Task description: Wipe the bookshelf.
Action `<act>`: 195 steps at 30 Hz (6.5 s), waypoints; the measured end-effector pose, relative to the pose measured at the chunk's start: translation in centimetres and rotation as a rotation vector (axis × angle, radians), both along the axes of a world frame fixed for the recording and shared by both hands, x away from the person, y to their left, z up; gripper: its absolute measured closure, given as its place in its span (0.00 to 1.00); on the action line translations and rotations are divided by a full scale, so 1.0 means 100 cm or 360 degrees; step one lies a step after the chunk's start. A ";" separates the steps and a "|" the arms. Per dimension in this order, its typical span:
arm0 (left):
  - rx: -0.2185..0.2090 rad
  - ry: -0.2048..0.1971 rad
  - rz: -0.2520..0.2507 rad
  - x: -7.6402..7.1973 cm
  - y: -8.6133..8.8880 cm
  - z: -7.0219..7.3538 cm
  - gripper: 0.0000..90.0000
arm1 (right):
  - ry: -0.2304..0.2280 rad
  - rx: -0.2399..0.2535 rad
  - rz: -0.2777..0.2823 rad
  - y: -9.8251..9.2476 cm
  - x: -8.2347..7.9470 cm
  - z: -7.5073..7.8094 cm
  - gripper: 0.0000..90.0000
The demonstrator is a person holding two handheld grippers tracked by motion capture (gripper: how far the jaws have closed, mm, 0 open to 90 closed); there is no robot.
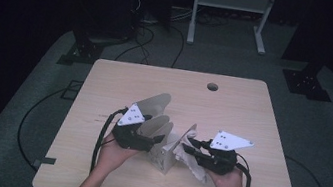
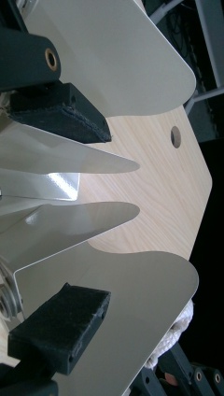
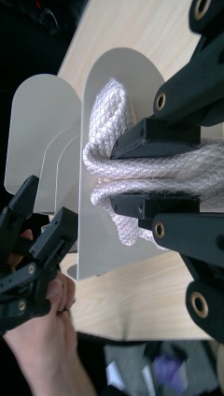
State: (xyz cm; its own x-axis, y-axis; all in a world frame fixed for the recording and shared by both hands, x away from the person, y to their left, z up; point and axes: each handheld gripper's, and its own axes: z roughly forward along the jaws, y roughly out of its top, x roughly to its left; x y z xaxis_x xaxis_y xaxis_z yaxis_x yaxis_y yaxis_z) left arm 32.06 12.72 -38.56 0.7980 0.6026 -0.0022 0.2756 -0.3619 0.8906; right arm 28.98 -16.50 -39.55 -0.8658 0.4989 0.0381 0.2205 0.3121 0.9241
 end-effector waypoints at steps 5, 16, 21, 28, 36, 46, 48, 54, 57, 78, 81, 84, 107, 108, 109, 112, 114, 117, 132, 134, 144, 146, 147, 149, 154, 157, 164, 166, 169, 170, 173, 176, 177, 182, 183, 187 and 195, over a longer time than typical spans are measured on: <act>-0.0001 0.0000 0.0002 -0.001 0.000 0.000 0.22 | 0.0002 -0.0029 -0.0102 -0.012 0.020 0.000 0.80; 0.0000 0.0001 -0.0001 -0.001 0.000 0.000 0.22 | 0.0077 0.0044 -0.0085 -0.021 0.036 -0.007 0.80; -0.0002 0.0001 0.0000 -0.001 0.000 0.000 0.22 | 0.0180 -0.0030 -0.0081 -0.017 0.039 -0.039 0.80; -0.0001 0.0002 -0.0002 -0.001 0.000 0.000 0.22 | 0.0342 -0.0232 -0.0086 -0.006 0.044 -0.079 0.79; -0.0003 0.0000 -0.0002 -0.001 0.000 0.000 0.22 | 0.0387 -0.0295 -0.0098 0.000 0.043 -0.088 0.79; -0.0008 -0.0002 -0.0001 0.000 0.000 0.000 0.22 | 0.0385 -0.0248 -0.0086 -0.002 0.041 -0.083 0.79; -0.0008 -0.0001 0.0001 -0.001 0.000 0.000 0.22 | 0.0405 -0.0264 -0.0118 -0.004 0.044 -0.086 0.79; -0.0009 -0.0001 0.0000 -0.001 0.000 0.000 0.22 | 0.0384 -0.0307 -0.0146 -0.002 0.043 -0.087 0.79; -0.0012 -0.0003 -0.0002 -0.001 0.000 -0.001 0.22 | 0.0417 -0.0239 -0.0085 -0.002 0.042 -0.088 0.79; -0.0014 0.0004 -0.0001 -0.001 0.001 -0.001 0.22 | 0.0399 -0.0276 -0.0123 0.001 0.042 -0.089 0.79; -0.0014 0.0002 -0.0002 -0.001 0.001 -0.001 0.22 | 0.0406 -0.0188 -0.0116 -0.005 0.042 -0.084 0.79; -0.0016 0.0004 -0.0003 -0.001 0.001 -0.001 0.22 | 0.0343 -0.0166 -0.0106 -0.006 0.039 -0.072 0.79; 0.0000 0.0008 0.0007 -0.001 -0.001 0.000 0.21 | 0.0091 0.0093 -0.0043 -0.017 0.029 0.005 0.80; 0.0000 0.0008 0.0007 -0.001 -0.001 0.000 0.21 | 0.0094 0.0095 -0.0062 -0.019 0.032 0.006 0.80; 0.0001 0.0009 0.0005 -0.001 -0.001 0.000 0.21 | 0.0114 0.0099 -0.0058 -0.019 0.034 0.007 0.80; 0.0000 0.0010 0.0002 -0.001 -0.001 0.000 0.21 | 0.0111 0.0101 0.0059 -0.013 0.027 0.008 0.79; 0.0000 0.0012 0.0003 -0.001 -0.001 -0.001 0.21 | 0.0110 0.0103 0.0102 -0.010 0.024 0.008 0.79; 0.0000 0.0011 0.0007 -0.001 -0.001 0.000 0.21 | 0.0085 0.0082 0.0032 -0.013 0.026 0.009 0.79; 0.0001 0.0015 0.0006 -0.001 -0.001 0.000 0.21 | 0.0058 0.0052 0.0150 0.004 0.001 0.005 0.80; 0.0001 0.0016 0.0007 -0.001 -0.001 0.000 0.21 | 0.0005 -0.0015 0.0148 0.008 -0.004 0.005 0.80; 0.0001 0.0011 0.0014 -0.001 -0.001 -0.001 0.20 | 0.0030 0.0023 0.0138 0.011 -0.007 0.003 0.80; -0.0001 0.0009 0.0015 -0.001 -0.001 -0.001 0.20 | 0.0032 0.0033 0.0103 0.009 -0.005 0.002 0.80; -0.0001 0.0009 0.0016 -0.001 -0.002 -0.001 0.20 | 0.0045 0.0042 0.0090 0.008 -0.005 0.001 0.80; 0.0001 0.0009 0.0015 -0.001 -0.001 -0.001 0.20 | 0.0031 0.0031 0.0110 0.010 -0.007 0.001 0.80; -0.0001 0.0009 0.0014 -0.001 -0.001 -0.001 0.20 | 0.0057 0.0042 0.0087 0.008 -0.005 0.002 0.79; -0.0003 0.0008 0.0013 -0.001 -0.001 -0.001 0.20 | 0.0057 0.0043 0.0115 0.010 -0.009 0.002 0.79; -0.0001 0.0008 0.0016 -0.002 -0.001 -0.001 0.20 | 0.0056 0.0038 0.0103 0.010 -0.008 0.002 0.79; -0.0003 0.0006 0.0016 -0.002 -0.001 -0.001 0.20 | 0.0082 0.0053 0.0139 0.011 -0.011 0.002 0.79; -0.0003 0.0009 0.0015 -0.001 -0.001 -0.001 0.20 | 0.0033 0.0007 0.0184 0.017 -0.016 0.007 0.79; -0.0003 0.0009 0.0015 -0.001 -0.001 -0.001 0.20 | 0.0033 0.0007 0.0184 0.017 -0.016 0.007 0.79; -0.0003 0.0008 0.0015 -0.001 -0.001 -0.001 0.20 | 0.0060 0.0038 0.0124 0.012 -0.009 0.007 0.79; 0.0007 0.0006 0.0011 -0.001 -0.001 -0.001 0.20 | 0.0033 0.0010 0.0189 0.019 -0.017 0.007 0.79; 0.0012 0.0006 0.0013 -0.001 -0.001 -0.001 0.20 | 0.0015 -0.0005 0.0184 0.020 -0.018 0.007 0.79; -0.0003 0.0009 0.0015 -0.002 -0.001 -0.001 0.20 | 0.0042 0.0028 0.0107 0.011 -0.010 0.007 0.79; -0.0004 0.0010 0.0014 -0.002 -0.001 -0.001 0.20 | 0.0060 0.0041 0.0133 0.012 -0.012 0.006 0.79; 0.0005 0.0008 0.0014 -0.001 -0.001 -0.001 0.20 | 0.0051 0.0006 0.0201 0.020 -0.017 0.004 0.79; -0.0005 0.0013 0.0012 -0.001 -0.001 -0.001 0.20 | 0.0067 -0.0028 0.0190 0.021 -0.018 -0.002 0.79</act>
